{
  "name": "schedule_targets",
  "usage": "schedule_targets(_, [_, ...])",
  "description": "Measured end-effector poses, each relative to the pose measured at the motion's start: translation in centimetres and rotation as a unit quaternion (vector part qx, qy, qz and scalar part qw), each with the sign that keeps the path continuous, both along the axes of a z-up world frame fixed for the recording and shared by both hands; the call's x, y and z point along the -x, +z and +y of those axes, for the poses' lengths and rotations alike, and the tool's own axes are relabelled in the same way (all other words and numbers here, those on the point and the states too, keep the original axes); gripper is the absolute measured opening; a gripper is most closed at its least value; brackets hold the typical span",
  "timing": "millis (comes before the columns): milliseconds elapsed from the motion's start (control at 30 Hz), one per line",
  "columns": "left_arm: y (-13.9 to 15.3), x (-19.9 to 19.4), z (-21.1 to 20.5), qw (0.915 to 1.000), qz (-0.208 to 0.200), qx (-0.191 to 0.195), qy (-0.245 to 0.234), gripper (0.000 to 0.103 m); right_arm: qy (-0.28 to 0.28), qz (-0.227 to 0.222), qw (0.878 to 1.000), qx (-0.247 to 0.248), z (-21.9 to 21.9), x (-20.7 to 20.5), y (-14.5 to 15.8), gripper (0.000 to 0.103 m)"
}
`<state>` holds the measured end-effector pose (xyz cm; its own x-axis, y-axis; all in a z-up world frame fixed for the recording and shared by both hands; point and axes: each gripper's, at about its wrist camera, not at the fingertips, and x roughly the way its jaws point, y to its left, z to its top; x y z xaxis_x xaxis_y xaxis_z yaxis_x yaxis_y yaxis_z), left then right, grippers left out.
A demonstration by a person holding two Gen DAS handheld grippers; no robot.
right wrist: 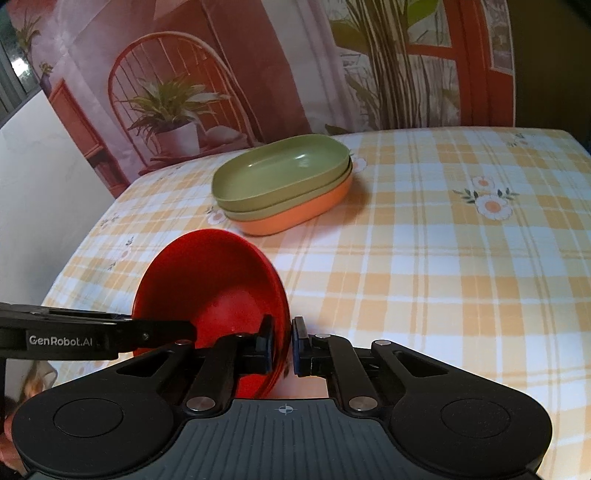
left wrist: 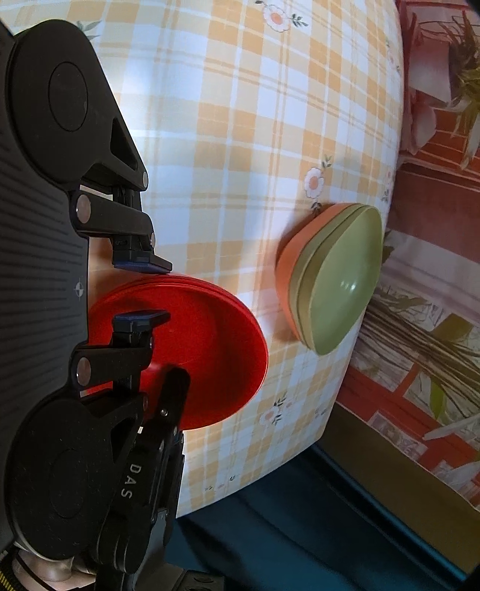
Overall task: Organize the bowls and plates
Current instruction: 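Lift the red bowl stack with both tools and carry it toward the plates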
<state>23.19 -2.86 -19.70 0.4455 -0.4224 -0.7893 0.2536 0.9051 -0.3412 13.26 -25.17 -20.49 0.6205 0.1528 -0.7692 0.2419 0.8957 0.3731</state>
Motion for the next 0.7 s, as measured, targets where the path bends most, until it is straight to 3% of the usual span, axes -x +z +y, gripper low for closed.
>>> schedule_targets(300, [-0.2,-0.3,-0.1,0.9999,-0.013,-0.008,-0.003,0.022,-0.007,-0.006,1.000,0.000,-0.5,-0.7,-0.7,0.010])
schedule_targets(433, [-0.2,-0.4,0.0,0.9999,-0.014,-0.010,-0.002,0.020,-0.015,-0.008,1.000,-0.005,-0.7,-0.2,-0.3,0.020])
schedule_targets(700, [-0.1,-0.2,-0.1,0.9999,-0.012,-0.005,-0.003,0.019,-0.016,-0.003,0.999,-0.030,-0.6,1.1,-0.4,0.015])
